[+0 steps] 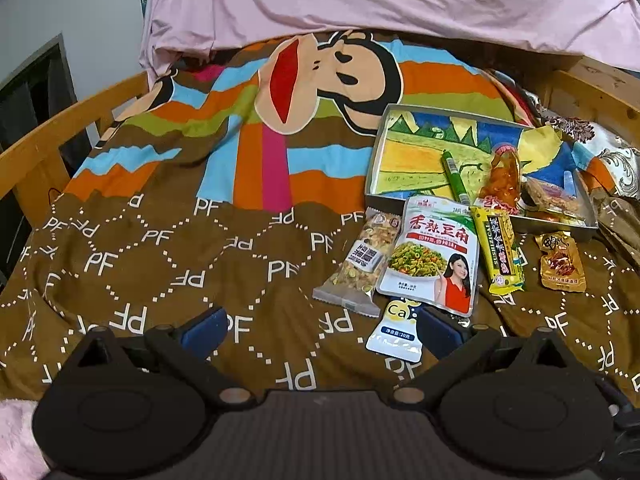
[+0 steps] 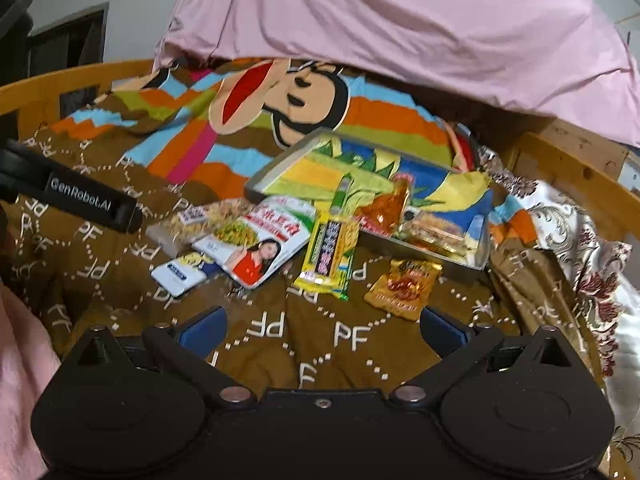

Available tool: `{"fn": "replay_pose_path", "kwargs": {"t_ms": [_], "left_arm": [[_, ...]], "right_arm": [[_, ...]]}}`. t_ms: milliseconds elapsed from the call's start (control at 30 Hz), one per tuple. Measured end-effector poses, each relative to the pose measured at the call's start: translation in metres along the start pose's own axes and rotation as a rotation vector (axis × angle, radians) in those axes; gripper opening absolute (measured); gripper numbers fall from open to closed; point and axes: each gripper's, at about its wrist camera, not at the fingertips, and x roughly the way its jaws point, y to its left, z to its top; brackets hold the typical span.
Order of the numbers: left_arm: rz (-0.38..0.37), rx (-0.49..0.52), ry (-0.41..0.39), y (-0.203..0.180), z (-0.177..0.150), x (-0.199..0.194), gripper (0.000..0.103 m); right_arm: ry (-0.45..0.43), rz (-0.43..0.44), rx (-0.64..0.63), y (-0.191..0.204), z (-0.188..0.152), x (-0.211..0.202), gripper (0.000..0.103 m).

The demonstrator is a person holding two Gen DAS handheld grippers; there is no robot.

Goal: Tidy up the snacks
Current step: 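Move left tool to the nut bar while right tool approaches the blue milk stick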

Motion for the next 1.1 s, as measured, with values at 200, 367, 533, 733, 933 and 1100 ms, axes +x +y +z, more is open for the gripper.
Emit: {"fn": "replay_pose_path", "kwargs": {"t_ms": [200,367,533,733,933,1100], "left_arm": [[-0.002,0.009,0.025,-0.002,0.001,0.005,0.102],[-0.014,-0.040,0.068,0.005,0.003,0.010,0.102],[-0.042,-0.123,0.147,0.018,0.009,0.022,0.102],[-0.109,-0.247,0.258,0.036,0.011,0.046,0.102],[-0.132,-0.258,0.324,0.043,0.018,0.065,0.102],[-0.121,-0.171,0.325,0.037,0.029,0.082,0.102]], "right_arm": [[0.053,0.024,-0.027,0.007,-0.003,0.010,0.102],[0.078,0.042,-0.055,0.013,-0.005,0.015,0.102],[0.099,0.069,-0.058,0.015,-0.005,0.021,0.102],[0.115,0.102,-0.054,0.013,-0.001,0.032,0.102],[0.077,0.107,-0.082,0.007,0.012,0.046,0.102],[0.021,0.091,-0.089,0.000,0.024,0.057,0.102]]}}
